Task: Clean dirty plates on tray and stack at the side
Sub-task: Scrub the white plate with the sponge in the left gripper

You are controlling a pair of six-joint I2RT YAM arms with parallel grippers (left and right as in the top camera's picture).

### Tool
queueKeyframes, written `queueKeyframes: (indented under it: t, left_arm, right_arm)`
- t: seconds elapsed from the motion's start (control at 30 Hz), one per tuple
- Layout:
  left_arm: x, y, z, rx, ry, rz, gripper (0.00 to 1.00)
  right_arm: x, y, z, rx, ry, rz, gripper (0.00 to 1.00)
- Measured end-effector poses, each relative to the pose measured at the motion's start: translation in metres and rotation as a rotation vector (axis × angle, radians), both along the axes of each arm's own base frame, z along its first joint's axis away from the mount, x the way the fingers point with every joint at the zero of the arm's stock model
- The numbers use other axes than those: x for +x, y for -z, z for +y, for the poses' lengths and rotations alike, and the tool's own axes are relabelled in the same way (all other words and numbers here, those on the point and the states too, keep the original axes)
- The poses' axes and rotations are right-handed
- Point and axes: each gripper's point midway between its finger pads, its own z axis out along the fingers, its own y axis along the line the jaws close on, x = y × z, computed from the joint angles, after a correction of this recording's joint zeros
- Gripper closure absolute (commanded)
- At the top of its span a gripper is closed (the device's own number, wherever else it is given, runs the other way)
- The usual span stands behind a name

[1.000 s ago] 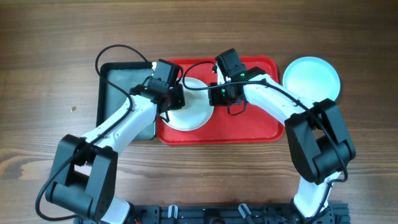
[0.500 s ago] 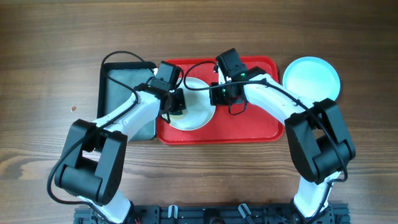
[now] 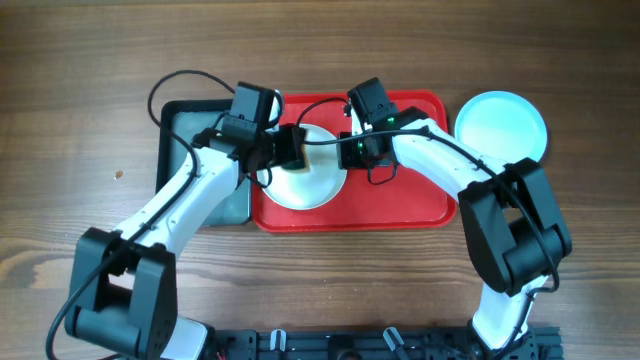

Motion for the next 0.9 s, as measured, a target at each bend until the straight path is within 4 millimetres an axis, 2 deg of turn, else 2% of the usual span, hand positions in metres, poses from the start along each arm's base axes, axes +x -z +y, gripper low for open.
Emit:
queueKeyframes:
  t: [0.13, 0.33, 0.43, 0.57, 0.73, 0.83, 0.9]
  left_arm:
    - [0.001, 0.013, 0.018, 0.101, -0.045, 0.013, 0.96]
    - [-0.001, 0.055, 0.035, 0.22, -0.065, 0.087, 0.96]
    - [-0.002, 0.068, 0.038, 0.247, -0.069, 0.112, 0.96]
    - [0.0, 0.069, 0.019, 0.158, -0.029, 0.114, 0.96]
    - [-0.008, 0.062, -0.031, -0.056, 0.101, 0.133, 0.96]
    - [-0.013, 0.052, -0.037, -0.132, 0.125, 0.154, 0.96]
    - [-0.007, 0.026, -0.031, -0.168, 0.112, 0.106, 0.96]
  right_arm:
    - [0.0, 0.0, 0.0, 0.0, 0.0, 0.0, 0.96]
    - [0.0, 0.0, 0.0, 0.0, 0.0, 0.0, 0.96]
    - [0.0, 0.0, 0.0, 0.0, 0.0, 0.0, 0.96]
    - [0.0, 0.0, -0.001, -0.001, 0.001, 0.0, 0.96]
    - [0.0, 0.0, -0.001, 0.0, 0.001, 0.0, 0.96]
    - [0.0, 0.0, 0.0, 0.0, 0.001, 0.0, 0.95]
    - [0.0, 0.0, 0.0, 0.0, 0.001, -0.001, 0.95]
